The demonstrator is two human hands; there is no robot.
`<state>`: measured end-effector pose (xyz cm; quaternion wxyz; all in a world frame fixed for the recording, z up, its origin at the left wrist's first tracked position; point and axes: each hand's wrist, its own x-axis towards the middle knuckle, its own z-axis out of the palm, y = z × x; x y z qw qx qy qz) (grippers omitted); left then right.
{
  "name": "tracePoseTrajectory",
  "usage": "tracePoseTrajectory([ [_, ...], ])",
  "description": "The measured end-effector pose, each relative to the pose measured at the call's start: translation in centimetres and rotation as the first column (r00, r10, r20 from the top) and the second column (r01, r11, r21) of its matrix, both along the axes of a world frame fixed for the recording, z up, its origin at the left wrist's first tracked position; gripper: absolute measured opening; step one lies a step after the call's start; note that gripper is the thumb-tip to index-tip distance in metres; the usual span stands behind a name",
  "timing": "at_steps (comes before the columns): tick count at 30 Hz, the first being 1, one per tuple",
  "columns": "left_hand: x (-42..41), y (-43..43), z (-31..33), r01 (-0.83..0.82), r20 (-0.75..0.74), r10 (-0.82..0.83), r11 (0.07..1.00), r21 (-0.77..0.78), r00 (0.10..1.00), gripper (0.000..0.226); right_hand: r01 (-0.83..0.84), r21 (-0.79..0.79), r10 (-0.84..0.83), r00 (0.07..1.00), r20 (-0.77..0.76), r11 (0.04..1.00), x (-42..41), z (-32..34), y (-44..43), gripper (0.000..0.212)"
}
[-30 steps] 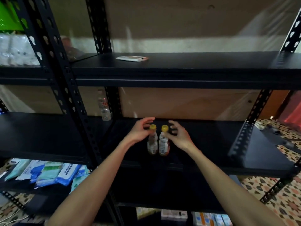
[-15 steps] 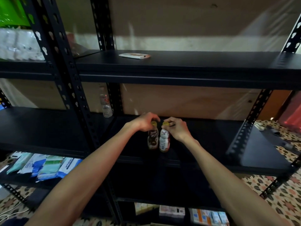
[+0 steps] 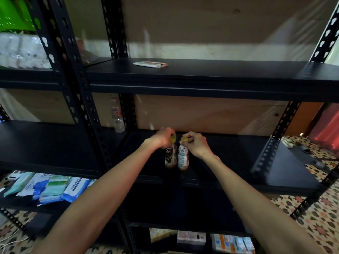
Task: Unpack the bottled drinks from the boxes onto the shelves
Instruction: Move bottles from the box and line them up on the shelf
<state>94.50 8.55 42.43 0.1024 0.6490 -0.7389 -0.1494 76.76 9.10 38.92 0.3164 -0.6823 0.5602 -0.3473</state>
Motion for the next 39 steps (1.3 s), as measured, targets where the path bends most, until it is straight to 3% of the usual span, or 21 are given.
tracePoseTrajectory([
  [5, -0.1, 0.3, -0.2, -0.056, -0.021, 0.056, 0.998, -0.001, 0.998, 0.043, -0.003, -0.069, -0.004, 0.994, -0.108, 0.998, 0.1, 0.3, -0.5, 0.025],
  [14, -0.2, 0.4, -0.3, -0.073, -0.038, 0.073, 0.997, 0.01, 0.997, 0.045, -0.041, 0.035, 0.046, 0.988, -0.144, 0.999, -0.2, 2.5, -0.2, 0.034],
  [20, -0.2, 0.3, -0.5, -0.075, -0.041, 0.076, 0.997, 0.012, 0.996, 0.042, -0.044, -0.026, 0.039, 0.984, -0.175, 0.999, -0.3, 2.0, 0.1, 0.016],
  [24, -0.2, 0.2, -0.7, -0.077, -0.035, 0.078, 0.997, 0.01, 0.996, 0.045, -0.137, 0.038, 0.142, 0.963, -0.23, 0.99, -0.3, 3.0, 0.1, 0.034],
  [33, -0.2, 0.2, -1.0, -0.084, -0.045, 0.084, 0.996, 0.012, 0.995, 0.049, -0.109, -0.006, 0.106, 0.978, -0.178, 0.994, -0.3, 2.1, 0.2, 0.022],
  [39, -0.1, 0.1, -1.3, -0.074, -0.062, 0.074, 0.997, 0.01, 0.995, 0.046, -0.126, -0.005, 0.125, 0.987, -0.102, 0.992, -0.6, 0.9, -0.3, 0.029],
])
